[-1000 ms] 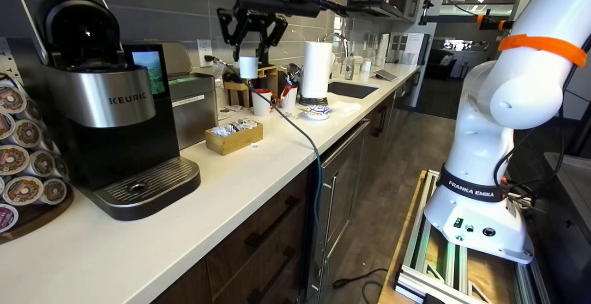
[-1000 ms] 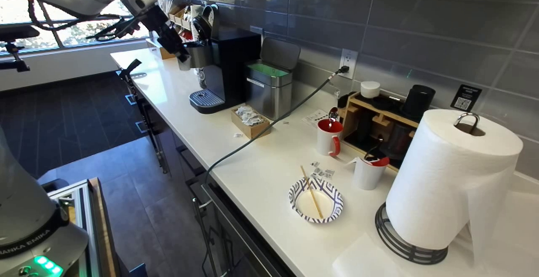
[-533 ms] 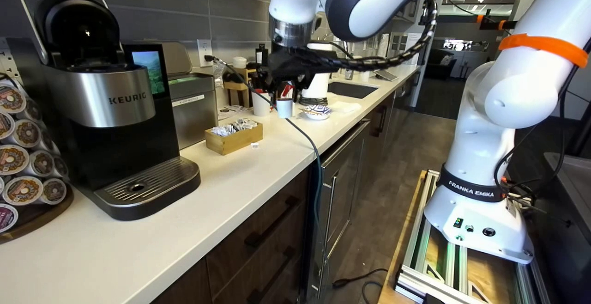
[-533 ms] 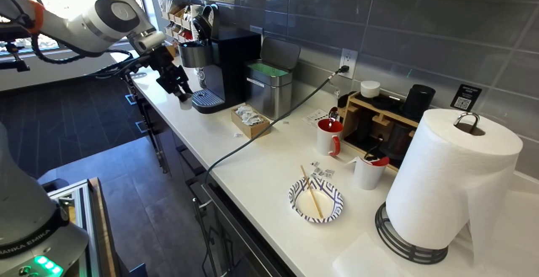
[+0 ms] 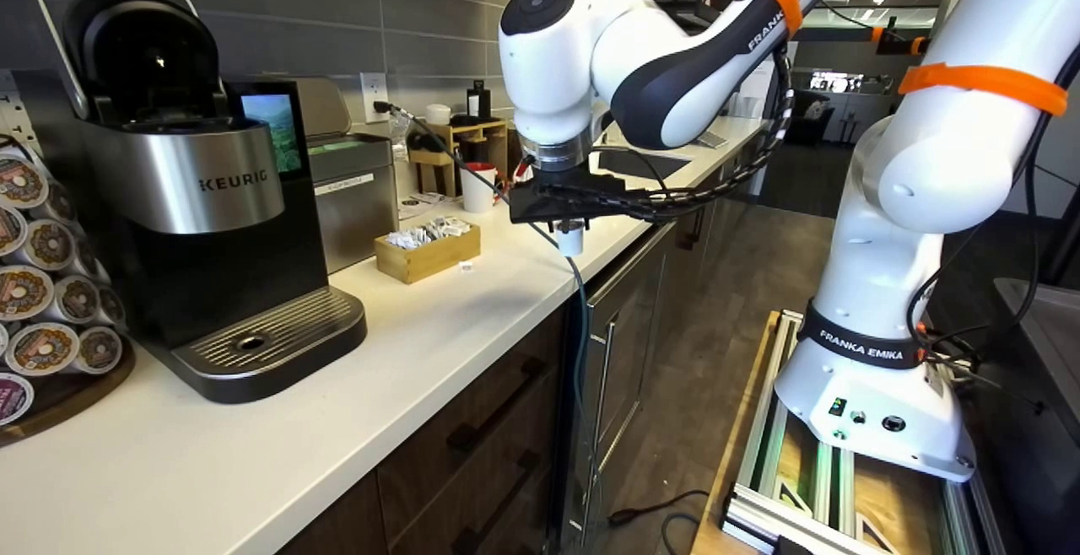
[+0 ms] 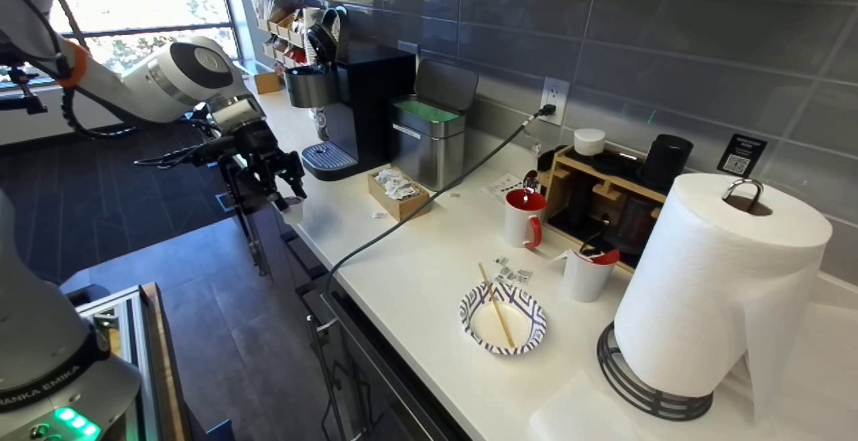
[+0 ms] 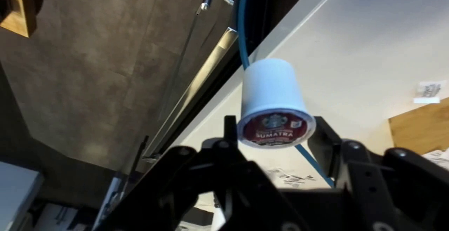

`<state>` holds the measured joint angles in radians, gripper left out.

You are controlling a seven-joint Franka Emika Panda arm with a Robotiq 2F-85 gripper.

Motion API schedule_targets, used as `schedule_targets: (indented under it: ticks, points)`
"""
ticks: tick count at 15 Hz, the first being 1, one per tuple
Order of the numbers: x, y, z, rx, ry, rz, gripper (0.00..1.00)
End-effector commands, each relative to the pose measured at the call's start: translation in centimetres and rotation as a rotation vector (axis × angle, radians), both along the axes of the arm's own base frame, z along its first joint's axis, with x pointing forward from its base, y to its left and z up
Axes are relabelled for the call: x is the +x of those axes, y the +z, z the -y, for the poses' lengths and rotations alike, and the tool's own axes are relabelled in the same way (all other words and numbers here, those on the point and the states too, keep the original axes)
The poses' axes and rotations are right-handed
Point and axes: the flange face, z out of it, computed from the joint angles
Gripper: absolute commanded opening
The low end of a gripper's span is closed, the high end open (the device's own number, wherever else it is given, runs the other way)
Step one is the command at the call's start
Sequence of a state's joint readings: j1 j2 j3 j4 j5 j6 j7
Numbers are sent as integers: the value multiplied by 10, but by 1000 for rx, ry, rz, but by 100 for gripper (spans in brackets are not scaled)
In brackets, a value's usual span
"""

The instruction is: Take the small white container out of the coffee maker and place it on the counter top

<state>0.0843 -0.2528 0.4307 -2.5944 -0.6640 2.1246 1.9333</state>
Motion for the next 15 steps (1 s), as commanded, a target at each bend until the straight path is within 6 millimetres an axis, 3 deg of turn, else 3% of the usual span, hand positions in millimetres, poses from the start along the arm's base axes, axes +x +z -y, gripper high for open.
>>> schedule_targets:
  ticks: [1, 2, 3, 7, 8, 15]
  points:
    - [10, -19, 2, -1, -152, 13, 29]
    - [14, -15, 0, 33, -169, 11, 29]
    - [5, -14, 4, 8, -107, 5, 54]
    - [16, -14, 5, 29, -137, 7, 54]
    - [16, -14, 5, 30, -138, 8, 29]
    - [35, -34, 15, 65, -274, 175, 29]
